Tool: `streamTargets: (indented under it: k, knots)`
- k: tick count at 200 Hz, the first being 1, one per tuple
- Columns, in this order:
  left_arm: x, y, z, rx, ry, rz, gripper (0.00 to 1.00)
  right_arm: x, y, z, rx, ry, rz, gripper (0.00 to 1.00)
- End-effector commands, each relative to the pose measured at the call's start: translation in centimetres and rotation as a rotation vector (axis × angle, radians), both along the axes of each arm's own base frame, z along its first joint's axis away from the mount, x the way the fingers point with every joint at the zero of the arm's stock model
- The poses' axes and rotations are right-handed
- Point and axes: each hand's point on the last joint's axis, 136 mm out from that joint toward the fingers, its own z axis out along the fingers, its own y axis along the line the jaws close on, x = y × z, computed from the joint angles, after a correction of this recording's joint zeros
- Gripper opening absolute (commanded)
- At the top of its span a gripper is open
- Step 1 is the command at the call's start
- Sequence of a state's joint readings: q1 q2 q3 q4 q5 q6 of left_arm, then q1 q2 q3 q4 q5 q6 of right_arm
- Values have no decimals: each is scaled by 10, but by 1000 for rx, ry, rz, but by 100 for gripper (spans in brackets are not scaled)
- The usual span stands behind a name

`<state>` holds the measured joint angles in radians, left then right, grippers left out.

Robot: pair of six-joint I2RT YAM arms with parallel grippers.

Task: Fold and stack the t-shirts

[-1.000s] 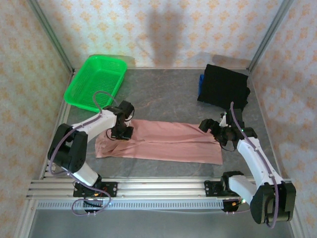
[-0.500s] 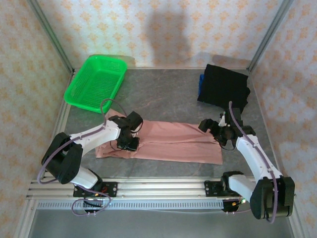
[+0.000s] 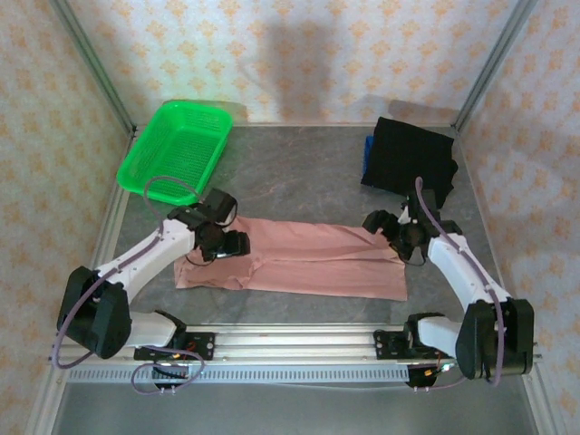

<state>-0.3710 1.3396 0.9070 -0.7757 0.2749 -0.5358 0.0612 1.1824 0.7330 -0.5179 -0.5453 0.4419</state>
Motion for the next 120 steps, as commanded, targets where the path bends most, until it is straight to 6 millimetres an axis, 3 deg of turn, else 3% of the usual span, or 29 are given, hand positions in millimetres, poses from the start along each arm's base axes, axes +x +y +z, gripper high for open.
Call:
streamTargets:
  k: [1,32,52,78,120]
  knots:
    - [40,17,-2,20,-60,166,67,29,5,10,26,-42,-23,87]
    - [56,39,-32,83,-4,258,63,47,-3,-14,-12,29,-76,74]
    - [57,53,-49,113,16,306,63,43,-9,-40,-57,114,-86,72]
    - [44,71,-66,154,64,356,63,17,-17,-63,-93,201,-103,71]
    - [26,94,-78,194,100,407,64,-30,-33,-76,-159,289,-171,71]
